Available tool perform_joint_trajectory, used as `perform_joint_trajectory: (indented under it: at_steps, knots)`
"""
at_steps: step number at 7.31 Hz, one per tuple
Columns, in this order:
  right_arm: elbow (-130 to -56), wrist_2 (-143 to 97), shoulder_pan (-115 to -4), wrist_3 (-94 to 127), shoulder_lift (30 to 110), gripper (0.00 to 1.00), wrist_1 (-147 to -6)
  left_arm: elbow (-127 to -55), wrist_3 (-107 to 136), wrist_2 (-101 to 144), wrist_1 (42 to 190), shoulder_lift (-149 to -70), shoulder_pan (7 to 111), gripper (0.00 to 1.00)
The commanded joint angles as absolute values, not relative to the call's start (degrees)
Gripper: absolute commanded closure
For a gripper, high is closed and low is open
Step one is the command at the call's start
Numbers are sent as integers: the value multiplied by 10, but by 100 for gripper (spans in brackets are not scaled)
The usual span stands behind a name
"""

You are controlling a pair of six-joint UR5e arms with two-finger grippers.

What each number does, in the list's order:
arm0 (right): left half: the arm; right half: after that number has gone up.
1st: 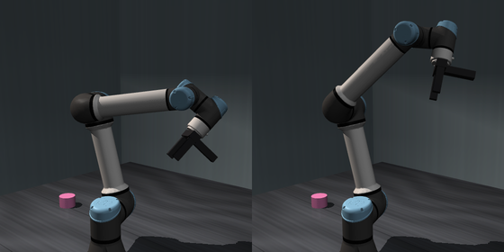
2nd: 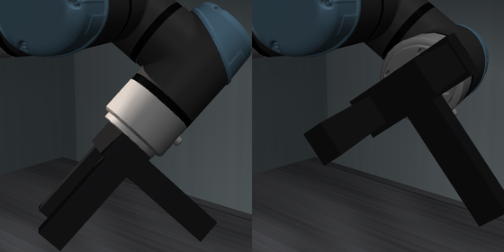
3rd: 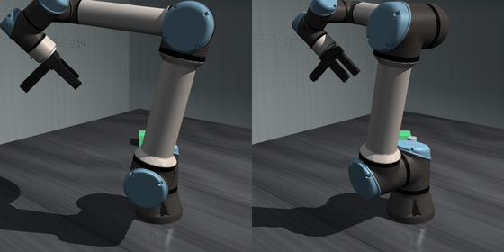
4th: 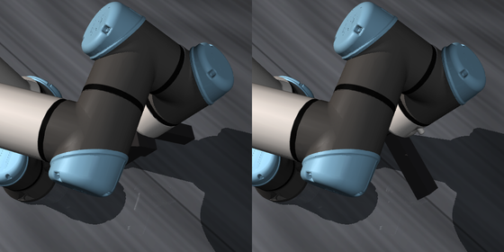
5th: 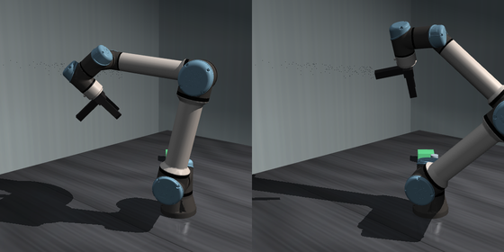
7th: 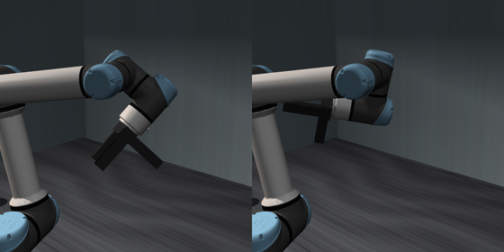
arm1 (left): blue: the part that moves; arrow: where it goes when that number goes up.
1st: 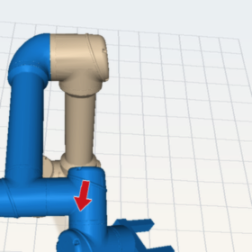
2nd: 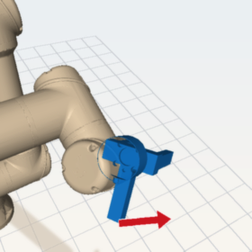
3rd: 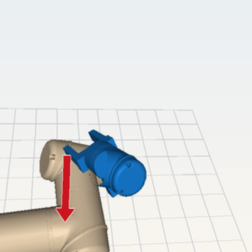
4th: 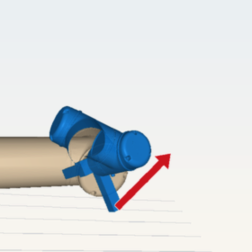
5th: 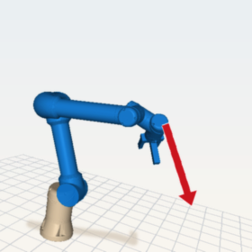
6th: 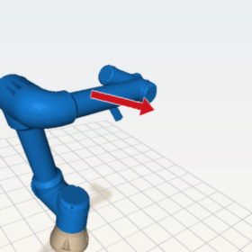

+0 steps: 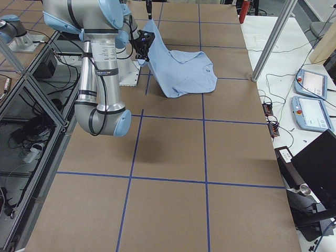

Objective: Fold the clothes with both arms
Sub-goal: 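Lift the hem and fold it toward the collar with both grippers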

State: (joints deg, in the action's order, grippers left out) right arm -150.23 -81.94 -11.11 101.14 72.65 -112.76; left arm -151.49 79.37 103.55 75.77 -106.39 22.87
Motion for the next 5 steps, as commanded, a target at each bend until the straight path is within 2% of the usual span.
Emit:
perform_joint_trajectory:
  at_steps: [1,3,5]
  knots:
    - [-1386,-917,-263,920,615,100,-1145,-1415,636,1103,757,-1105,390,100]
    - [-1274,-920,-325,850,595,100,-1092,-1303,579,1100,772,-1135,435,100]
    - [-1136,-930,-374,813,593,100,-963,-1192,579,1059,841,-1150,439,100]
